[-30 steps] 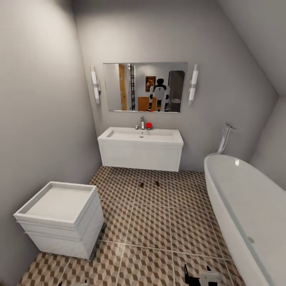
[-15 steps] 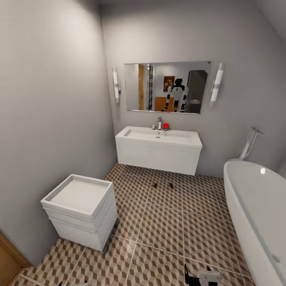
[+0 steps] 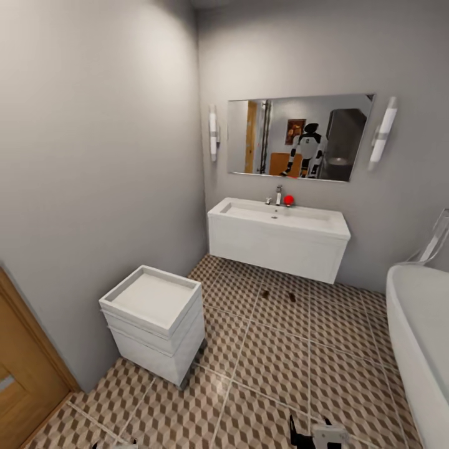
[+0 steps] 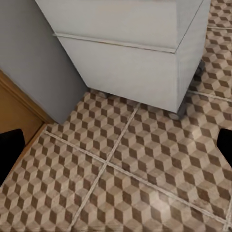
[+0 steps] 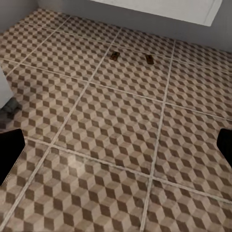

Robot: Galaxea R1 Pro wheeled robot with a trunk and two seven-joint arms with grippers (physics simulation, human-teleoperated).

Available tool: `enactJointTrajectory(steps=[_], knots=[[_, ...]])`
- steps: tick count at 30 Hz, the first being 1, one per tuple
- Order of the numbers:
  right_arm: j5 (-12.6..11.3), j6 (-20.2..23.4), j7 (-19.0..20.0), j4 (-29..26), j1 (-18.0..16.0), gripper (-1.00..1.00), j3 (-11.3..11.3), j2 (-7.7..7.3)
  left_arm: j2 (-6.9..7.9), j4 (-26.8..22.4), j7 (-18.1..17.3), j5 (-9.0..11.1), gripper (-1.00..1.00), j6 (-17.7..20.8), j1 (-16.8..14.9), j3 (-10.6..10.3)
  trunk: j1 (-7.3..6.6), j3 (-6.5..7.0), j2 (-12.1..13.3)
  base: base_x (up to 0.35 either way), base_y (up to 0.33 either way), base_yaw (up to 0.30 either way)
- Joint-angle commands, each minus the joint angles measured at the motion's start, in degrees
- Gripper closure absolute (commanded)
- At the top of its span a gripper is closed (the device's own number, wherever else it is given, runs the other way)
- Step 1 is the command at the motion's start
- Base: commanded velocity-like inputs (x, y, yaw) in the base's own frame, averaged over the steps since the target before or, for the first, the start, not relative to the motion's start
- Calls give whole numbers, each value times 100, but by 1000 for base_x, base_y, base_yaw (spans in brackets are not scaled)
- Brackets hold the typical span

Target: Take the four mousetraps from the cabinet in the bathroom and place them on the bathroom floor. Make sure all four end up on the same floor surface, and ensure that at least two of them are either under or directly next to the same bathroom sink.

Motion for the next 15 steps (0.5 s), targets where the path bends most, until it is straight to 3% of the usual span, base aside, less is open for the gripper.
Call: enactJointTrajectory(steps=[1, 15], knots=[[-46, -16, -16, 3, -4, -100, 51, 1, -4, 18, 25, 18, -100, -19, -9, -48, 3, -11, -10, 0, 0, 286], [-46, -15, -16, 3, -4, -100, 51, 6, -4, 16, 27, 18, -100, -19, -9, -48, 3, -11, -10, 0, 0, 286]])
